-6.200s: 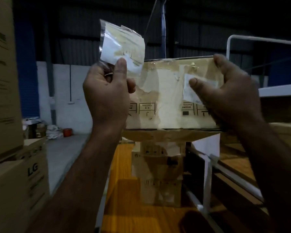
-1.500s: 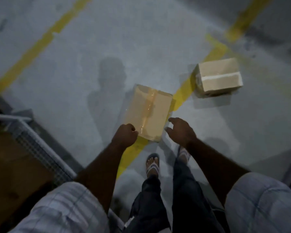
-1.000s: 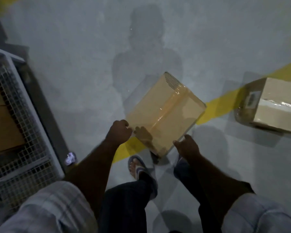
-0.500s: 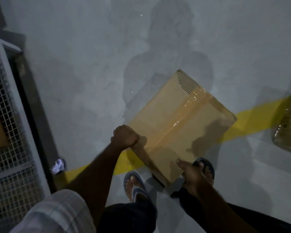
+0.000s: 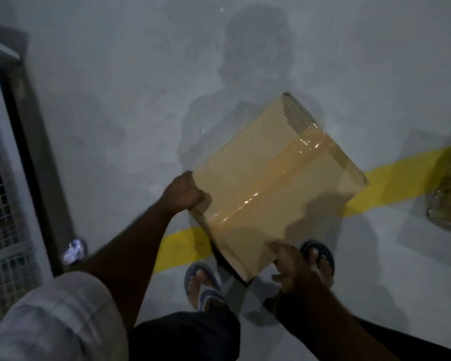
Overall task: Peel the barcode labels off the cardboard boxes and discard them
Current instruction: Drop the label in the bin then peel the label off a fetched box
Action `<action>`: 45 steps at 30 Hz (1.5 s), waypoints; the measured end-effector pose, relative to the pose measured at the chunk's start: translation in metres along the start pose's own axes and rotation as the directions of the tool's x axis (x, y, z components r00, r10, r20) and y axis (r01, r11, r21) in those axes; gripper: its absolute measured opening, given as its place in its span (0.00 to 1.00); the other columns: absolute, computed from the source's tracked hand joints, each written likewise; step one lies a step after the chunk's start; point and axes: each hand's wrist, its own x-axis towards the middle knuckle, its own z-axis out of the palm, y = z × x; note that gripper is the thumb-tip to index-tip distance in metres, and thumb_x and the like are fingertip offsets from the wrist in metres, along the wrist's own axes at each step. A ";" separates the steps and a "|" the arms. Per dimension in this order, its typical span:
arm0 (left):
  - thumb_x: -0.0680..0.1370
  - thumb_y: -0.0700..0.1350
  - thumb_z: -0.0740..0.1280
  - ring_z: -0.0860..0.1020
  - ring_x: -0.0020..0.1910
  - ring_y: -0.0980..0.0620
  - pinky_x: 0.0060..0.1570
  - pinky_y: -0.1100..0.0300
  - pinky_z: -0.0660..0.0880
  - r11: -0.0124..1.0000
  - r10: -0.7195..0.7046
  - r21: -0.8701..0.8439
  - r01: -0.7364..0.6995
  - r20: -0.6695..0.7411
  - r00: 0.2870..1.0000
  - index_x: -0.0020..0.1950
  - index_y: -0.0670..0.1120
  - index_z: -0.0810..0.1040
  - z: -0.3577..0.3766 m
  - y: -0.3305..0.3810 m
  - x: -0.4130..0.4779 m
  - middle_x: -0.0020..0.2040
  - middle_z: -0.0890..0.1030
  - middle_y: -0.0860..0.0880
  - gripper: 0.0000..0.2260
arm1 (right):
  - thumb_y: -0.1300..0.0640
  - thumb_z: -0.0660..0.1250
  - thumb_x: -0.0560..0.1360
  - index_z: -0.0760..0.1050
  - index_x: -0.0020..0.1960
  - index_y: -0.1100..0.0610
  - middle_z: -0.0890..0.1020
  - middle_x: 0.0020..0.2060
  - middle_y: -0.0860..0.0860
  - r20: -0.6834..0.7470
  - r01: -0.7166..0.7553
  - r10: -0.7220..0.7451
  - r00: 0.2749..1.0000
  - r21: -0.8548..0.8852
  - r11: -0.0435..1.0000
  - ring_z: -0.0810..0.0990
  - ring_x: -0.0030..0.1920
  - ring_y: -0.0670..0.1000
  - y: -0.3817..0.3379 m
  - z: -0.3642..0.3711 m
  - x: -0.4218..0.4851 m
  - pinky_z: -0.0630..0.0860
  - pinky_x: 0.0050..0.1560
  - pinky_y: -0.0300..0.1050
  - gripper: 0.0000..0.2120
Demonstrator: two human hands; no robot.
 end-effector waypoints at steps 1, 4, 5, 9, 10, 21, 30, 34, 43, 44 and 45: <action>0.63 0.53 0.73 0.80 0.54 0.49 0.54 0.52 0.79 1.000 0.023 -0.003 -0.023 0.013 1.000 0.61 0.46 0.77 -0.007 0.001 -0.009 0.57 0.81 0.49 0.28 | 0.52 0.66 0.78 0.78 0.55 0.61 0.79 0.55 0.58 -0.025 0.021 -0.020 0.999 0.010 1.000 0.74 0.51 0.56 -0.002 -0.003 -0.014 0.74 0.54 0.52 0.13; 0.63 0.57 0.68 0.82 0.54 0.49 0.54 0.54 0.78 0.991 0.123 -0.044 -0.123 -0.015 0.992 0.61 0.50 0.81 -0.046 0.012 -0.050 0.56 0.84 0.49 0.28 | 0.46 0.71 0.70 0.78 0.38 0.61 0.80 0.35 0.59 -0.133 0.104 -0.102 0.986 0.012 0.994 0.78 0.38 0.57 -0.016 -0.013 -0.071 0.76 0.47 0.50 0.17; 0.64 0.60 0.67 0.82 0.54 0.49 0.55 0.53 0.78 0.982 0.165 -0.089 -0.167 -0.036 0.986 0.59 0.51 0.82 -0.062 0.019 -0.066 0.55 0.84 0.49 0.26 | 0.45 0.70 0.70 0.79 0.41 0.62 0.80 0.34 0.59 -0.147 0.134 -0.127 0.981 0.034 0.990 0.78 0.38 0.58 -0.023 -0.016 -0.097 0.75 0.45 0.51 0.19; 0.70 0.70 0.66 0.83 0.53 0.49 0.57 0.47 0.78 0.882 0.339 -0.288 -0.372 -0.158 0.927 0.56 0.48 0.84 -0.142 0.066 -0.159 0.54 0.85 0.46 0.29 | 0.48 0.62 0.79 0.79 0.46 0.52 0.81 0.42 0.53 -0.237 0.350 -0.295 0.926 0.239 0.906 0.77 0.45 0.56 -0.071 -0.036 -0.222 0.73 0.46 0.51 0.11; 0.71 0.68 0.67 0.84 0.48 0.47 0.53 0.45 0.79 0.846 0.374 -0.332 -0.417 -0.188 0.908 0.50 0.46 0.85 -0.162 0.078 -0.185 0.48 0.86 0.44 0.26 | 0.43 0.61 0.78 0.80 0.49 0.51 0.83 0.43 0.51 -0.240 0.390 -0.329 0.913 0.276 0.879 0.79 0.46 0.55 -0.084 -0.040 -0.256 0.73 0.47 0.51 0.14; 0.78 0.52 0.68 0.84 0.49 0.51 0.55 0.47 0.80 0.675 0.281 -0.521 -0.522 -0.473 0.835 0.57 0.53 0.81 -0.388 0.093 -0.472 0.51 0.86 0.51 0.09 | 0.39 0.64 0.76 0.82 0.50 0.57 0.86 0.43 0.55 -0.080 0.750 -0.769 0.634 -0.176 0.637 0.85 0.43 0.56 -0.186 0.028 -0.604 0.77 0.39 0.47 0.21; 0.72 0.44 0.72 0.83 0.57 0.46 0.52 0.54 0.79 0.281 0.317 -0.643 -0.712 -0.639 0.701 0.67 0.51 0.76 -0.463 0.018 -0.665 0.59 0.84 0.47 0.23 | 0.37 0.61 0.76 0.79 0.58 0.56 0.84 0.50 0.58 0.275 0.828 -0.783 0.558 -0.246 0.504 0.83 0.49 0.61 -0.241 0.087 -0.754 0.79 0.47 0.54 0.25; 0.66 0.50 0.76 0.79 0.64 0.43 0.56 0.51 0.78 0.251 0.227 -0.578 -0.776 -0.744 0.628 0.79 0.51 0.62 -0.462 -0.008 -0.748 0.68 0.77 0.44 0.44 | 0.34 0.58 0.77 0.77 0.59 0.51 0.84 0.51 0.55 0.511 0.851 -0.687 0.518 -0.224 0.475 0.84 0.48 0.57 -0.247 0.128 -0.813 0.81 0.37 0.49 0.24; 0.80 0.52 0.66 0.85 0.49 0.51 0.48 0.56 0.80 0.220 -0.437 -0.400 -0.890 -0.856 0.277 0.57 0.47 0.81 -0.400 -0.075 -0.916 0.48 0.87 0.49 0.11 | 0.38 0.56 0.77 0.79 0.58 0.40 0.83 0.55 0.43 0.894 0.995 -0.446 -0.026 0.065 0.072 0.81 0.56 0.47 -0.138 0.211 -0.910 0.74 0.53 0.54 0.17; 0.78 0.55 0.66 0.85 0.49 0.51 0.47 0.56 0.81 0.242 -0.488 -0.398 -0.885 -0.838 0.243 0.55 0.48 0.82 -0.387 -0.083 -0.934 0.48 0.87 0.49 0.13 | 0.39 0.58 0.76 0.78 0.59 0.41 0.84 0.54 0.41 0.921 0.996 -0.385 -0.065 0.082 0.027 0.82 0.53 0.43 -0.121 0.221 -0.918 0.75 0.51 0.50 0.17; 0.75 0.59 0.67 0.85 0.50 0.50 0.47 0.55 0.81 0.263 -0.532 -0.395 -0.880 -0.820 0.209 0.54 0.48 0.82 -0.372 -0.091 -0.953 0.49 0.87 0.49 0.17 | 0.39 0.61 0.73 0.77 0.60 0.43 0.84 0.52 0.40 0.935 0.995 -0.343 -0.093 0.098 -0.002 0.83 0.50 0.41 -0.106 0.232 -0.922 0.76 0.48 0.46 0.19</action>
